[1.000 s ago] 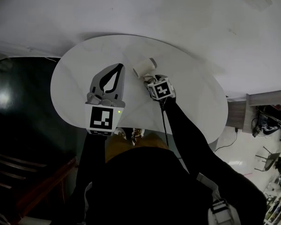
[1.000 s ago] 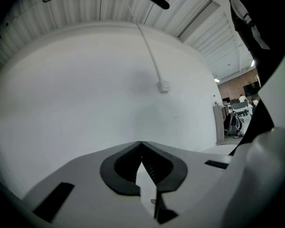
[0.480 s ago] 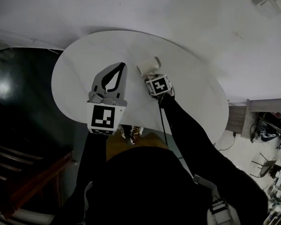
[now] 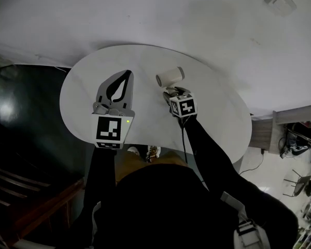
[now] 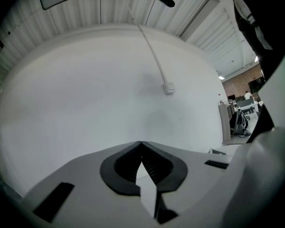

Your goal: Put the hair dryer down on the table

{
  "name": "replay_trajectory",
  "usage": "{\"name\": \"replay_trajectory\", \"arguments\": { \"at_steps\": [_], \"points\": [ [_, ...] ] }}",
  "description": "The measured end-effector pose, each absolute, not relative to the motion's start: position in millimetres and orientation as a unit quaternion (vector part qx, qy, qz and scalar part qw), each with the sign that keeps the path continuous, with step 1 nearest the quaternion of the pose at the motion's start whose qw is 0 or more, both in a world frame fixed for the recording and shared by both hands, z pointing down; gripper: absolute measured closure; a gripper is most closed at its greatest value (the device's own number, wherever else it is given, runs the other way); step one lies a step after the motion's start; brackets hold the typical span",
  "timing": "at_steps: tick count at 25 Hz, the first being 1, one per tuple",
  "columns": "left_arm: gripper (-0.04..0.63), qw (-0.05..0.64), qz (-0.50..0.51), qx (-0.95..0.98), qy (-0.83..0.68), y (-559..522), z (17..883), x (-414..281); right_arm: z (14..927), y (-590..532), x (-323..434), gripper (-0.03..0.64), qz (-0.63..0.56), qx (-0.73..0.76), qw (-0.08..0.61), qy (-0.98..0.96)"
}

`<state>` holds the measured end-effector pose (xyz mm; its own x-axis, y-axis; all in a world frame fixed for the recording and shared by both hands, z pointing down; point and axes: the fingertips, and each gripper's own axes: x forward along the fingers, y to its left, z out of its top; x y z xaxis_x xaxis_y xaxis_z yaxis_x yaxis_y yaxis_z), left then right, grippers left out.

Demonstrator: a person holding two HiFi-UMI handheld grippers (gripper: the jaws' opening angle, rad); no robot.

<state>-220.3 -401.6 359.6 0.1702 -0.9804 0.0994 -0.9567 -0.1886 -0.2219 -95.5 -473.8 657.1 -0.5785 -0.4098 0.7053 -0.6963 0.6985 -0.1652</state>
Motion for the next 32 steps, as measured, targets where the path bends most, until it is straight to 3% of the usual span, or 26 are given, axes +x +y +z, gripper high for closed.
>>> {"name": "replay_trajectory", "arguments": {
  "at_steps": [18, 32],
  "points": [
    [0.58, 0.089, -0.072, -0.768, 0.63, -432, 320, -216, 434, -497, -65, 0.365, 0.088, 0.41, 0.102, -0.902],
    [0.58, 0.091, -0.066, -0.772, 0.625, -439, 314, -215, 348, -483, -49, 0.365, 0.011, 0.426, 0.022, -0.904]
  ]
}}
